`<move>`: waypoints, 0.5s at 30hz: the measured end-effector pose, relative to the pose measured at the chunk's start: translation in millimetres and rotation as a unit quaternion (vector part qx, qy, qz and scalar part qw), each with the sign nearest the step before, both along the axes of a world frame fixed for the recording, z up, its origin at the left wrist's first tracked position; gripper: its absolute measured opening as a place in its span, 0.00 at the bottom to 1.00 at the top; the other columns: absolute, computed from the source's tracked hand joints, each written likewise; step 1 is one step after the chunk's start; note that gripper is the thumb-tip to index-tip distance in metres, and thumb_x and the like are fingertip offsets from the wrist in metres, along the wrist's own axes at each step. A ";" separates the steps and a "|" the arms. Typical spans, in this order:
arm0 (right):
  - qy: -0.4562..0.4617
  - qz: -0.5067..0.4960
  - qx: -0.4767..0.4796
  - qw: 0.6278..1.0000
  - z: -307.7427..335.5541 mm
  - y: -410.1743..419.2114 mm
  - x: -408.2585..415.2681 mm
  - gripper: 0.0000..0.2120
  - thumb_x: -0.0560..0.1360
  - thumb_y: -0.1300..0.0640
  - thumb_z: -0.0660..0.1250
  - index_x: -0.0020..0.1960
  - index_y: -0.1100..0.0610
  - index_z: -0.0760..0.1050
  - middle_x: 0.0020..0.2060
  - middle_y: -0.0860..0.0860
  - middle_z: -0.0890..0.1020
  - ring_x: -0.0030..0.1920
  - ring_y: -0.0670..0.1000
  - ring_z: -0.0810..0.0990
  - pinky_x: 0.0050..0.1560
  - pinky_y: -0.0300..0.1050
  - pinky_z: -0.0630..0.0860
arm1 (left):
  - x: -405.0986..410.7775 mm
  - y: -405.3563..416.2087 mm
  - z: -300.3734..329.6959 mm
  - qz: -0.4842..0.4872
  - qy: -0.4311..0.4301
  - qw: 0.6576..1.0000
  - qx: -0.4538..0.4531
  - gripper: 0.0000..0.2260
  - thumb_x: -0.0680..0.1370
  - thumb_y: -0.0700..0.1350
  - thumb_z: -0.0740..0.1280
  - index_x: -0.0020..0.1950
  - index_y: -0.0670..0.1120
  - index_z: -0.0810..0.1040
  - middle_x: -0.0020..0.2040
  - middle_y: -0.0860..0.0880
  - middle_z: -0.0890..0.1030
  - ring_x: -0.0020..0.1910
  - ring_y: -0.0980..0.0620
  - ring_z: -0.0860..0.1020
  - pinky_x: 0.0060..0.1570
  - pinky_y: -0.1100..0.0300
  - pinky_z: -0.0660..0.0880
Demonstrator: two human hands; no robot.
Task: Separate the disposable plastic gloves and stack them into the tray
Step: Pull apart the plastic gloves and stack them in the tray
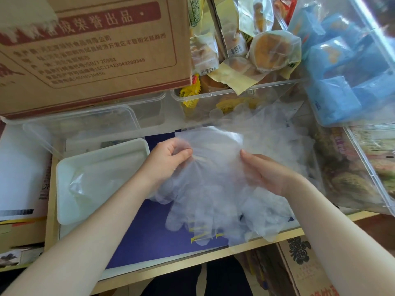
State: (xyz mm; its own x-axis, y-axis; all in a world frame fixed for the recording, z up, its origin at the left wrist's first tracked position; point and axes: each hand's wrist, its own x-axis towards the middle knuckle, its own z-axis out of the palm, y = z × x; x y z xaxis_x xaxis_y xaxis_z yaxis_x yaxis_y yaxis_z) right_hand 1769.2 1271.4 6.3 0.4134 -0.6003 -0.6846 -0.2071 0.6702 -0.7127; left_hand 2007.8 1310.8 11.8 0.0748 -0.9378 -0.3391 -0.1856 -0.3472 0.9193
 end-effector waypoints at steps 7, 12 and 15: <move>-0.011 0.058 -0.110 0.992 10.3 12.9 -1.4 0.19 0.75 0.50 0.65 0.53 0.67 0.74 0.43 0.57 0.79 0.44 0.54 0.77 0.47 0.47 0.73 | -1.3 -13.7 -5.9 0.083 0.024 0.996 0.003 0.06 0.79 0.41 0.63 0.46 0.51 0.75 0.44 0.54 0.79 0.45 0.57 0.77 0.50 0.63 0.72; 0.122 0.037 -0.161 0.979 -5.8 10.1 0.3 0.08 0.80 0.57 0.58 0.49 0.58 0.74 0.37 0.54 0.82 0.33 0.53 0.78 0.39 0.47 0.74 | 6.0 -24.8 -12.1 0.063 0.014 0.997 0.039 0.05 0.79 0.44 0.63 0.45 0.51 0.76 0.46 0.48 0.81 0.49 0.48 0.79 0.55 0.50 0.74; 0.197 0.009 -0.228 0.953 -16.5 9.1 1.9 0.08 0.79 0.60 0.60 0.53 0.47 0.71 0.44 0.52 0.82 0.36 0.55 0.80 0.40 0.46 0.73 | 11.5 -29.8 -18.3 0.048 -0.002 0.997 0.058 0.05 0.78 0.48 0.63 0.49 0.53 0.78 0.50 0.45 0.83 0.50 0.43 0.81 0.56 0.41 0.75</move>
